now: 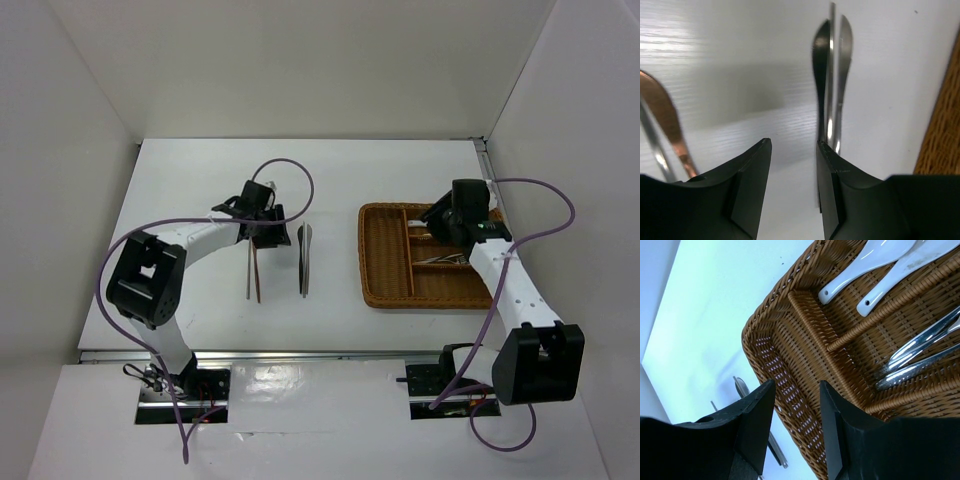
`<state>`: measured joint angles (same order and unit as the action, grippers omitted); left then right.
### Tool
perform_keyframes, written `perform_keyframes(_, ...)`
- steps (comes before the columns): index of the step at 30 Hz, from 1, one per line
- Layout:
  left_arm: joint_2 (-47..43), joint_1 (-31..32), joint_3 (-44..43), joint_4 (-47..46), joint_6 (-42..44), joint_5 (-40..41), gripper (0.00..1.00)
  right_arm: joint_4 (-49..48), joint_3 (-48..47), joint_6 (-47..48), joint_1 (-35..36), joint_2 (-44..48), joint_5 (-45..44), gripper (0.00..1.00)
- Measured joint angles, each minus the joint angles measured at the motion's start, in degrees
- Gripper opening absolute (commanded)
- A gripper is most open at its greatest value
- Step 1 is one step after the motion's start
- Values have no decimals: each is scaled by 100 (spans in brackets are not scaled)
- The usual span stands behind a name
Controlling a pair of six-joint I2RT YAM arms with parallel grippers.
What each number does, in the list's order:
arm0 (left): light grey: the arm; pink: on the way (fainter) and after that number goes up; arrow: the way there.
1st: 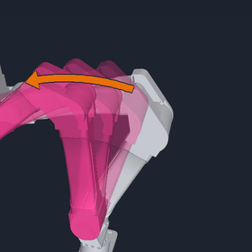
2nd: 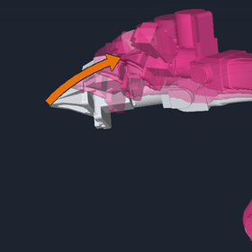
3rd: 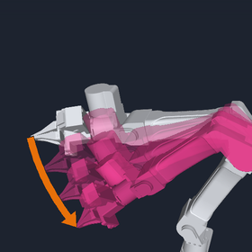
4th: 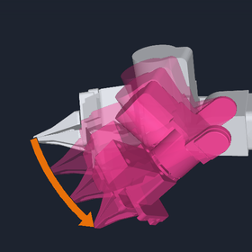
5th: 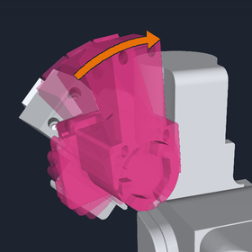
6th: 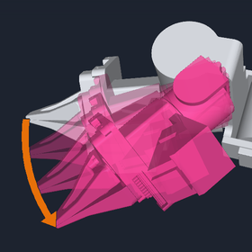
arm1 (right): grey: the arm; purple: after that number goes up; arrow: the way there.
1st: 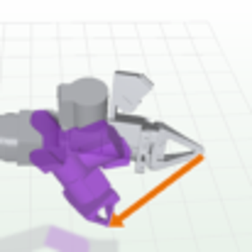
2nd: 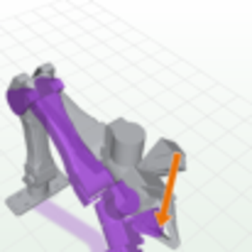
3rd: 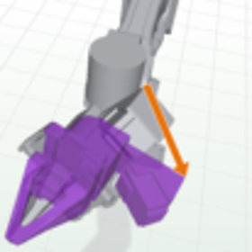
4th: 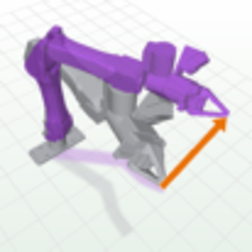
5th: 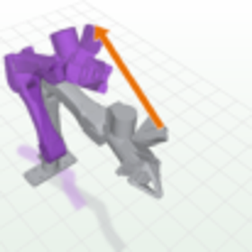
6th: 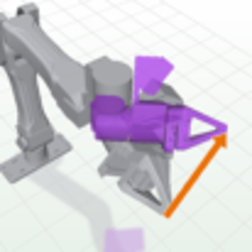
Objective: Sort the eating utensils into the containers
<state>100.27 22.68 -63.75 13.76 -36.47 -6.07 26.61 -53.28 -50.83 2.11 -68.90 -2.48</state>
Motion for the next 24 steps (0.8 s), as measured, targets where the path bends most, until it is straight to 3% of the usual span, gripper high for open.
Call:
perform_keyframes(11,-527,-31,243,601,2,1128,55,-7,201,210,0,22,136,48)
perform_keyframes(24,-667,-52,476,1034,-149,1615,55,-26,227,256,0,9,234,48)
